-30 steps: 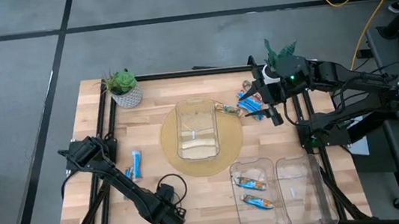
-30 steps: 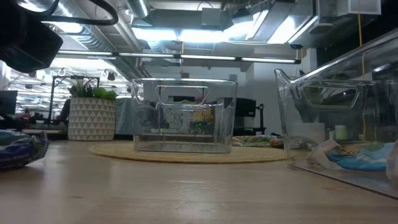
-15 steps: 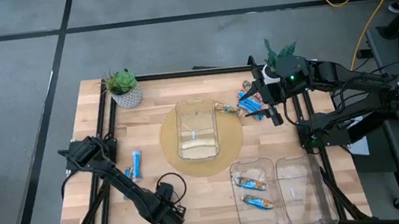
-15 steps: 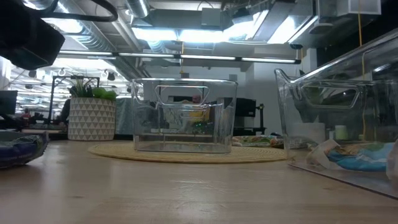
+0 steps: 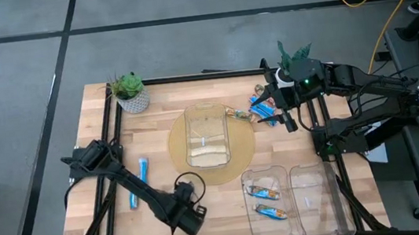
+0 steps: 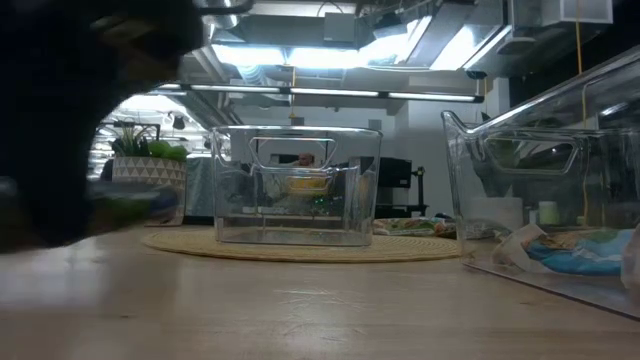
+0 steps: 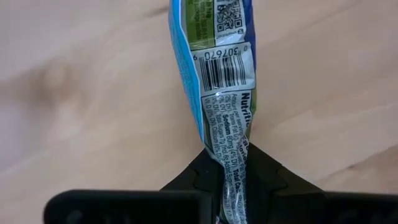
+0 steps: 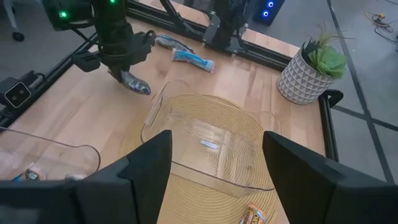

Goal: Pick and place Granola Bars by type
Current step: Put the blue granola bar pack into the top transparent bin

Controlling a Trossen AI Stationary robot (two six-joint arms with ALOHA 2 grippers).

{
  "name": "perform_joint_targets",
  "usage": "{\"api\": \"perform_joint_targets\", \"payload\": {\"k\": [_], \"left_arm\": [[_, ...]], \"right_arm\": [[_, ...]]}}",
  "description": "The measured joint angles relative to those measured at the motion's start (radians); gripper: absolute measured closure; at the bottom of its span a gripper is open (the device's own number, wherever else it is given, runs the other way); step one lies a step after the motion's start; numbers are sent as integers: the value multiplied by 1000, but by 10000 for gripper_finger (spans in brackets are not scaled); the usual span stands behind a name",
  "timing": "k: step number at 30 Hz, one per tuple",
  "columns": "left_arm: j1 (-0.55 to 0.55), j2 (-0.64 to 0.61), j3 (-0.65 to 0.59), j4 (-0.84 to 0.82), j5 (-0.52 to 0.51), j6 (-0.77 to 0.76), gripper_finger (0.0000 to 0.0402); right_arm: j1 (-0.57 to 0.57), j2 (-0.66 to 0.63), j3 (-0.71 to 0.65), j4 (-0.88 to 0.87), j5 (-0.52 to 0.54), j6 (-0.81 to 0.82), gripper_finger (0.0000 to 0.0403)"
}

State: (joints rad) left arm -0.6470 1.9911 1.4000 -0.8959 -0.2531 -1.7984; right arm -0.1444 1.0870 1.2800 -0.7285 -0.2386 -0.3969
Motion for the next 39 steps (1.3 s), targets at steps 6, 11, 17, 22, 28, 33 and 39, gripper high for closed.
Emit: {"api": "perform_joint_targets", "payload": {"k": [6, 11, 17, 22, 28, 33, 39], "left_arm": [[60, -1, 65, -7, -35, 153, 372], [104, -2, 116, -12, -96, 252, 371], [152, -2, 205, -117, -149, 381, 373], [185, -3, 301, -319, -218, 448, 373], [214, -60, 367, -495, -380, 451, 375], [246, -162, 368, -564, -501, 452, 376], [281, -290, 368, -581, -654, 586, 376]], "right_arm": [[0, 0, 0, -11, 0, 2, 150], [0, 0, 0, -27, 0, 0, 150], [-19, -2, 0, -64, 0, -1, 150], [-40, -7, 0, -68, 0, -7, 150], [-55, -10, 0, -85, 0, -36, 150], [-62, -10, 0, -91, 0, -50, 150], [-62, -10, 0, -83, 0, -49, 150]]}}
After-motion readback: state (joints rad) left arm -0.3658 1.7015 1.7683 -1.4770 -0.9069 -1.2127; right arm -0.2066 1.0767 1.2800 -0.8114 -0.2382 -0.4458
